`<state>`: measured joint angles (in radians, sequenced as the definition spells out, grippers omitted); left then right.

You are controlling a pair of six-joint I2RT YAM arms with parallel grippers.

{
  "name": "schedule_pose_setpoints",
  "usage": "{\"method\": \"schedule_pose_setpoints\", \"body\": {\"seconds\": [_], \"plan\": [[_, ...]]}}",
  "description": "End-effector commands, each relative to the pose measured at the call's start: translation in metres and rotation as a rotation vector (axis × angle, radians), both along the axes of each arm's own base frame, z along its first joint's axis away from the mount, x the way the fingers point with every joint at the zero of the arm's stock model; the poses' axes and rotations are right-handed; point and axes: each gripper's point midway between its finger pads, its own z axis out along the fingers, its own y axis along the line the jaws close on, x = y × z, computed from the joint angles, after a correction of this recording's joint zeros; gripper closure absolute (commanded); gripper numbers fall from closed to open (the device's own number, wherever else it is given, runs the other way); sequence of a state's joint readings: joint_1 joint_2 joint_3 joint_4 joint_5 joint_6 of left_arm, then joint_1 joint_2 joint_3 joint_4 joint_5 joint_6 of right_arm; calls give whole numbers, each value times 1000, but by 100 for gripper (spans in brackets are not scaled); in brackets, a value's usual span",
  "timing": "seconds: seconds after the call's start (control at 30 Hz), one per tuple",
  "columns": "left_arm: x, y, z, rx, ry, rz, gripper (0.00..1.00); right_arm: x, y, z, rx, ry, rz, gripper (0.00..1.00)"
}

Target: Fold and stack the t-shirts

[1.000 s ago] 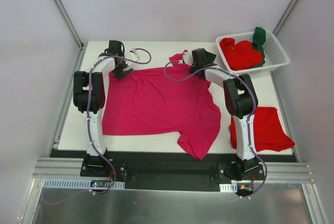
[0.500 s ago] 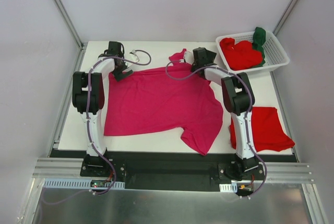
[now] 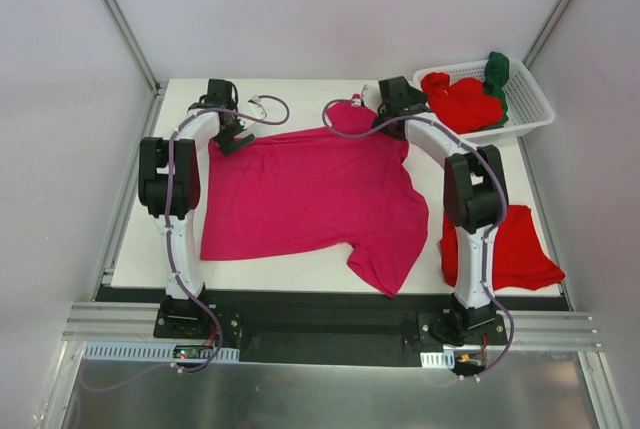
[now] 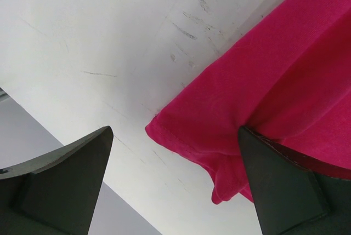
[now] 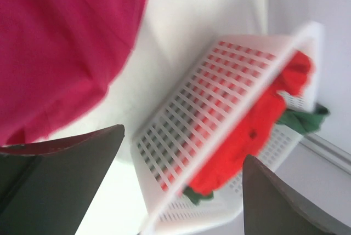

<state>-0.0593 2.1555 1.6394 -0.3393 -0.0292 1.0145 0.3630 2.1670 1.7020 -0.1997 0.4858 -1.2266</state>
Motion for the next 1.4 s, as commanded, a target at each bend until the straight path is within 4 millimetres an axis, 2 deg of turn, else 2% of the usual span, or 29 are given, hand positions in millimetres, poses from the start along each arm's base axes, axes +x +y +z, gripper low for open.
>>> {"method": "schedule_pose_setpoints", "body": {"seconds": [0.0,0.1,0.2,0.23,0.27,0.3,0.33,0.37,0.4,0.43,0.47,0.53,0.57,0.63,0.7,0.8,0.9,1.07,1.2,1.37], "plan": [[-3,-11,15,-25,-6,-11,1,-17,3,96,112,-126,-16,4],[-9,-15,20,-28,-7,-16,1,-38,3,103,131,-73,-16,4],[-13,-19,28,-33,-19,-18,1,-64,8,91,171,48,5,4],[-13,-21,31,-37,-25,-15,1,-71,20,87,226,102,48,4],[-14,-23,35,-41,-31,-18,1,-97,20,71,239,243,55,4],[-16,-31,42,-48,-39,-32,1,-112,26,59,269,344,81,4],[-21,-35,44,-55,-26,-30,1,-125,49,63,380,435,168,4],[-25,-42,47,-81,-20,-39,1,-163,49,53,400,619,176,4],[-28,-53,58,-130,-27,-52,1,-178,56,42,422,736,211,4],[-36,-64,61,-176,-2,-49,1,-196,69,42,496,838,254,4],[-50,-71,60,-199,47,-47,1,-219,69,49,511,948,253,4],[-73,-97,66,-278,114,-79,1,-238,75,40,544,1093,282,4],[-96,-102,62,-294,198,-83,1,-251,73,42,544,1158,270,4],[-123,-124,63,-362,287,-120,1,-259,70,31,533,1224,279,4],[-155,-130,55,-393,412,-104,1,-267,67,20,524,1276,277,4],[-191,-138,48,-438,561,-79,1,-277,64,6,512,1354,286,4],[-211,-138,45,-460,635,-39,1,-279,61,-4,500,1387,249,4],[-238,-131,33,-441,696,-15,1,-265,68,-10,529,1289,216,4],[-234,-116,19,-382,676,34,1,-260,67,-3,517,1255,243,4],[-207,-96,-2,-346,622,103,1,-253,61,6,477,1193,288,4]]}}
